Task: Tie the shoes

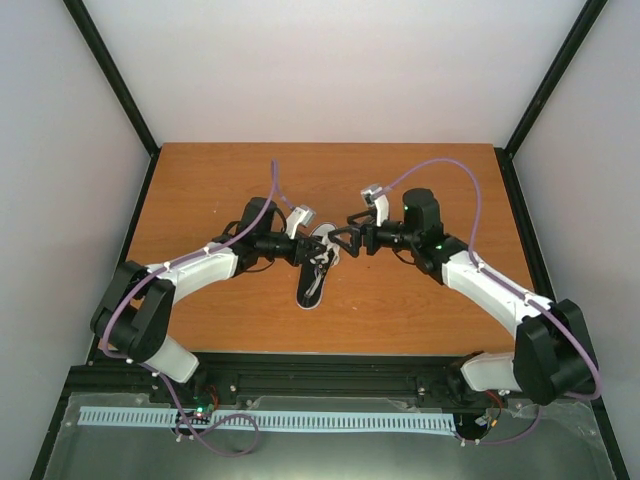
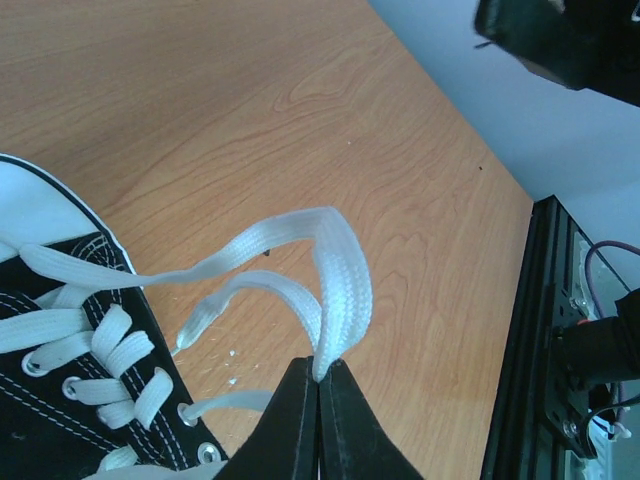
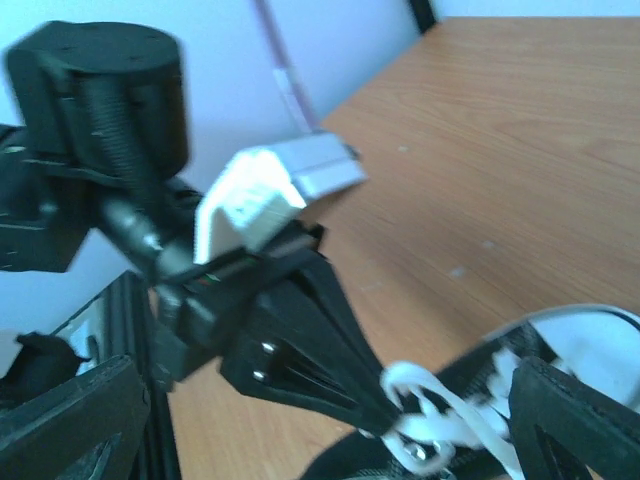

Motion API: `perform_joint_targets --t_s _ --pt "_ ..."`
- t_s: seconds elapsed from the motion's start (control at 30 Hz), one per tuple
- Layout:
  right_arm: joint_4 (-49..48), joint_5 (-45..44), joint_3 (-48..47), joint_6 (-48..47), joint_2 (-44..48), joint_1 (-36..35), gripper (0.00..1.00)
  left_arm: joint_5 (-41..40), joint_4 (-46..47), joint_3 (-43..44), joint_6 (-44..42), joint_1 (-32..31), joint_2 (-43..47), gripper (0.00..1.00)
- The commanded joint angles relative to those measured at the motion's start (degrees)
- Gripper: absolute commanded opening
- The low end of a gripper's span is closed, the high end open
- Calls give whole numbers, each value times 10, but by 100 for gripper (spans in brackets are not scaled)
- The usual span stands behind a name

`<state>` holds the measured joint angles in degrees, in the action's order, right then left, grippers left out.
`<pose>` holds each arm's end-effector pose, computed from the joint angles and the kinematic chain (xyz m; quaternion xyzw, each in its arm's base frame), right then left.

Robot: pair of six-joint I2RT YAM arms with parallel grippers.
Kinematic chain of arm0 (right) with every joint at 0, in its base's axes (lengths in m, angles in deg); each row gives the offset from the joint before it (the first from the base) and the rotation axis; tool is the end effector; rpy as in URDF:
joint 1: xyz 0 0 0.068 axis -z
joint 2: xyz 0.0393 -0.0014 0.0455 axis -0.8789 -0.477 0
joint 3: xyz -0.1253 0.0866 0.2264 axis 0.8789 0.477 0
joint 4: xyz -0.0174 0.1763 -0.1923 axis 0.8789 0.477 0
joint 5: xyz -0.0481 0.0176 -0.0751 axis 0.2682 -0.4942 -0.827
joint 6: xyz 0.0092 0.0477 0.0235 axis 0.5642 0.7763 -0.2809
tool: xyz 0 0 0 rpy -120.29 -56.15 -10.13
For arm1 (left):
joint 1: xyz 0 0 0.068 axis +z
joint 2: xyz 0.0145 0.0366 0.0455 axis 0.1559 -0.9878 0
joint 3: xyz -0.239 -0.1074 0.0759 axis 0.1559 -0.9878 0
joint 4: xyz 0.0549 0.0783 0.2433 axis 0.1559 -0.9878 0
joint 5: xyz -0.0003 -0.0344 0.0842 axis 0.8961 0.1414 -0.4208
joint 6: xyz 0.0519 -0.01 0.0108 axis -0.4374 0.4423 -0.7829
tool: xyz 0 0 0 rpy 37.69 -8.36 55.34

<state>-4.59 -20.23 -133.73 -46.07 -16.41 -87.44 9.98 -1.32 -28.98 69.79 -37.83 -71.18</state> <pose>0.2527 0.1482 0.2712 -0.2632 0.7657 0.4449 0.3828 0.2687 -0.1745 0.2090 0.2645 0.8100 -0.4404 0.2830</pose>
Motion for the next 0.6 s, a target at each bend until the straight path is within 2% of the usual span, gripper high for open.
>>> perform_joint_targets --t_s 0.0,0.2,0.57 --pt "-101 56 -2 -16 -29 -24 98 28 -1 7 -2 1 -6 1" --pt "-148 73 -10 -7 -96 -35 97 31 0 9 -3 1 -13 1" --pt "-195 88 19 9 -154 -61 97 32 8 10 3 1 -11 1"
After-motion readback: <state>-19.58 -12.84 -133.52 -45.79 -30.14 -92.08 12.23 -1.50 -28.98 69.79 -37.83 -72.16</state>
